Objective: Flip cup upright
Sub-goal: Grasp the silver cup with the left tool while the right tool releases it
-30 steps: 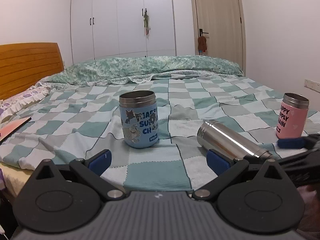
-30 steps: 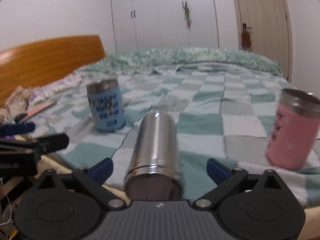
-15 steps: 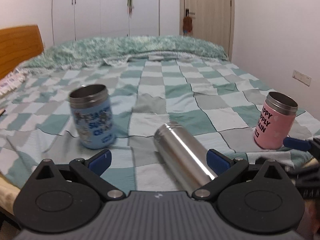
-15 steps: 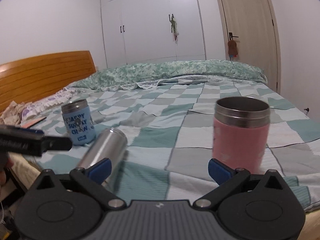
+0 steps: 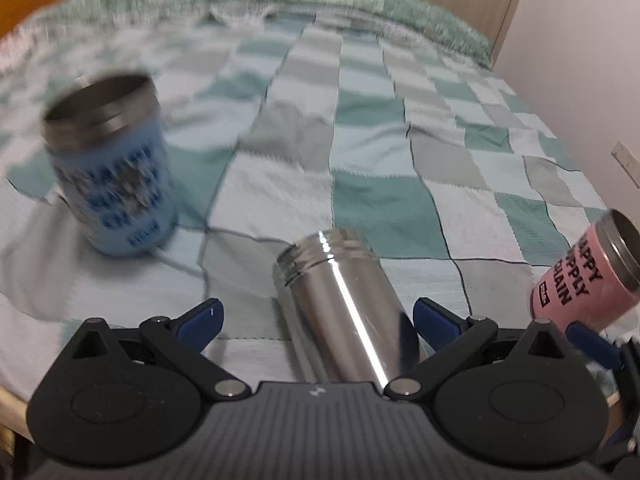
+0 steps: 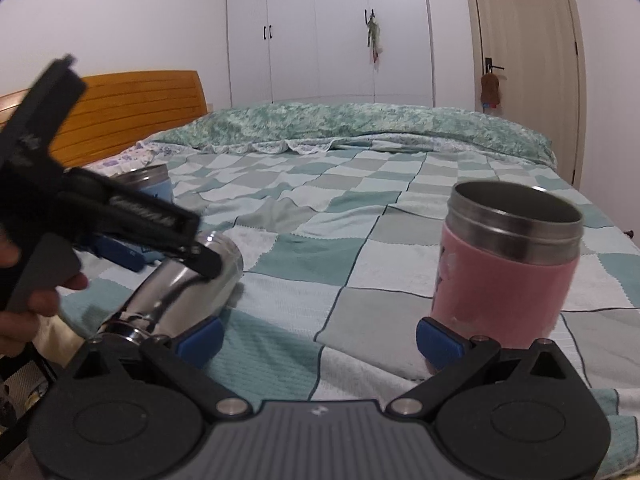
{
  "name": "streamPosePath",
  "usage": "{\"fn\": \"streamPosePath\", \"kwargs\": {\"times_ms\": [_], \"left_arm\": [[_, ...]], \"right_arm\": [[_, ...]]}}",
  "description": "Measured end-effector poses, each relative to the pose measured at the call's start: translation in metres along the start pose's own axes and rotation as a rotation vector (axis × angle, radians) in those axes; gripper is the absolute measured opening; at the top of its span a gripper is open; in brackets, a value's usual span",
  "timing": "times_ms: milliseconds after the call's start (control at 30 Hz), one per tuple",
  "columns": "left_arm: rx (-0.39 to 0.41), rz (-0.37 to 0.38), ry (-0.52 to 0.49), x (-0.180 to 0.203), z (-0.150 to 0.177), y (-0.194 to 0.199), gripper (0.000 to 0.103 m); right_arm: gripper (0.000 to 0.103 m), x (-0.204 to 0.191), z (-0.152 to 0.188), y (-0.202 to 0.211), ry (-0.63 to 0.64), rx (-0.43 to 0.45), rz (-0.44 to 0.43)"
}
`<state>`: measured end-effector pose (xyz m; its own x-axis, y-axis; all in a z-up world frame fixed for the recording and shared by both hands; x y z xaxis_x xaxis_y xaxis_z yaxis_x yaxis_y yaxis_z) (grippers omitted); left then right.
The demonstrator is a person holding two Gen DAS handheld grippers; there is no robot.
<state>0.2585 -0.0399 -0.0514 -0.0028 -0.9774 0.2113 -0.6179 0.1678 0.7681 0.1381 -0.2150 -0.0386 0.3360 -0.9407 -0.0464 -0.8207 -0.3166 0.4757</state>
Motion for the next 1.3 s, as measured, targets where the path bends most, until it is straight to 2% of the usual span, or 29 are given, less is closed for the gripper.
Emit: {"fn": "streamPosePath", "kwargs": {"times_ms": [33, 67, 100, 267, 800, 1300], "left_arm": [[-0.018, 0.012, 0.01, 0.0, 0.001, -0.006, 0.097], [-0.035, 0.039, 0.024, 0.001, 0.002, -0.011, 0.083], [-0.052, 0.07, 0.045, 0.002, 0.003, -0.014, 0.076], [-0.019, 0.113, 0.038, 0.002, 0.001, -0.006, 0.068], [0.16, 0.182, -0.089, 0.016, 0.004, 0.049, 0.066], [0.345, 0.247, -0.227, 0.057, 0.006, 0.1, 0.064]], "right_arm": [[0.103, -0.001, 0.0, -0.001, -0.001, -0.002, -0.002], [0.103, -0.001, 0.0, -0.002, -0.001, -0.002, -0.004], [0.103, -0.002, 0.0, -0.003, 0.0, -0.002, -0.004], [0.103, -0.002, 0.0, -0.004, 0.009, -0.001, 0.009], [0.102, 0.0, -0.003, 0.018, 0.037, 0.097, 0.084], [0.102, 0.009, -0.006, 0.046, 0.069, 0.211, 0.14]]}}
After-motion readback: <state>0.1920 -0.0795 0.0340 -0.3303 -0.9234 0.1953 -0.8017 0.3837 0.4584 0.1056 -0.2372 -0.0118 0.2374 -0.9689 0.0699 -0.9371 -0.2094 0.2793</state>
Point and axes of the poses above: each gripper's, at about its wrist camera, not at the fingertips, and y roughly against the way its jaws point, x to its right, z to its underside, the point moved 10 cm from there along -y, roughly the way its jaws point, and after that the axes turned 3 degrees about z, right-handed, at the moved point
